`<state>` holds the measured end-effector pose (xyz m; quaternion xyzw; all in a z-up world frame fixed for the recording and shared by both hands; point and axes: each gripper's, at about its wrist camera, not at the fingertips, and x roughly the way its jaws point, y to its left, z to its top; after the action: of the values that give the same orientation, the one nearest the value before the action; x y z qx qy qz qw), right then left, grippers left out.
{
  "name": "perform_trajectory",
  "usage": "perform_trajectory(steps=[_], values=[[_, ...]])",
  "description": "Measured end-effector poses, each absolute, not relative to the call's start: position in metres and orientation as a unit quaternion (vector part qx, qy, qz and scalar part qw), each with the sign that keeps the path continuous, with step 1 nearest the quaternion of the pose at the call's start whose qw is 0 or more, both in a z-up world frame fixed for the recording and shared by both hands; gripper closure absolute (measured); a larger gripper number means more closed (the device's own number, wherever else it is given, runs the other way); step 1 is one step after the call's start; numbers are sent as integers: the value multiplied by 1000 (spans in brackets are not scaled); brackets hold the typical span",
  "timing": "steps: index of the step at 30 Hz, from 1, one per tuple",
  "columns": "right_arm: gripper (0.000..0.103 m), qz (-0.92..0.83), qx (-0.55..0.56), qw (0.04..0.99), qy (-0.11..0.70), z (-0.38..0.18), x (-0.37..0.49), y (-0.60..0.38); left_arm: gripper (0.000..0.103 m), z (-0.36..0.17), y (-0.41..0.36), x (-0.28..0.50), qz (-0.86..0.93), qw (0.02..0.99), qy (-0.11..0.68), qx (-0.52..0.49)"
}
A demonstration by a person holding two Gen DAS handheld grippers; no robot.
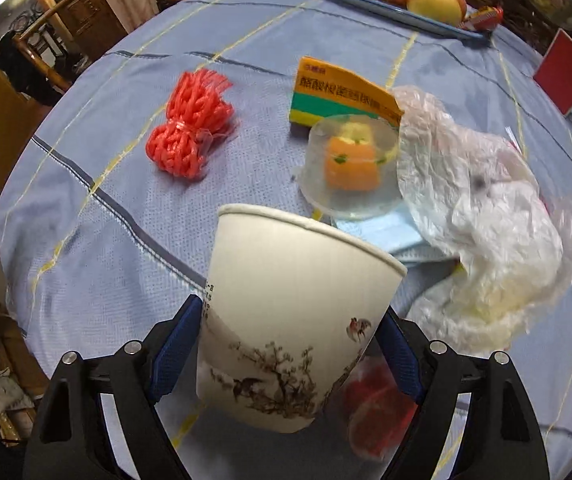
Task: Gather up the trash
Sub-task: 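Grasp the white paper cup with the right gripper while the left gripper holds the snack bag, then release the snack bag into the basket with the left gripper while the right holds the cup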
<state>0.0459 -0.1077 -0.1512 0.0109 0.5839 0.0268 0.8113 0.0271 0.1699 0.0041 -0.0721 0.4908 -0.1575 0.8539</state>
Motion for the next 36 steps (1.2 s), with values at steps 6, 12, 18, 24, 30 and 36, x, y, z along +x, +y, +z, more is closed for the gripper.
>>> perform_trajectory(steps=[6, 12, 18, 24, 30, 36], values=[[22, 70, 34, 821, 565, -138, 44, -111, 56, 4, 170, 24, -146, 854, 493, -75], [22, 85, 36, 845, 527, -109, 28, -122, 56, -3, 151, 31, -175, 845, 500, -71], [22, 34, 63, 873, 483, -68, -6, -168, 56, -6, 102, 46, -241, 830, 500, -47], [21, -40, 108, 890, 441, -35, -52, -220, 56, -4, 40, 51, -318, 809, 495, -19], [21, -79, 118, 901, 410, -17, -87, -247, 56, 5, -10, 41, -368, 797, 479, 1], [21, -73, 102, 908, 400, -8, -96, -252, 56, 6, -23, 29, -367, 803, 469, 4]])
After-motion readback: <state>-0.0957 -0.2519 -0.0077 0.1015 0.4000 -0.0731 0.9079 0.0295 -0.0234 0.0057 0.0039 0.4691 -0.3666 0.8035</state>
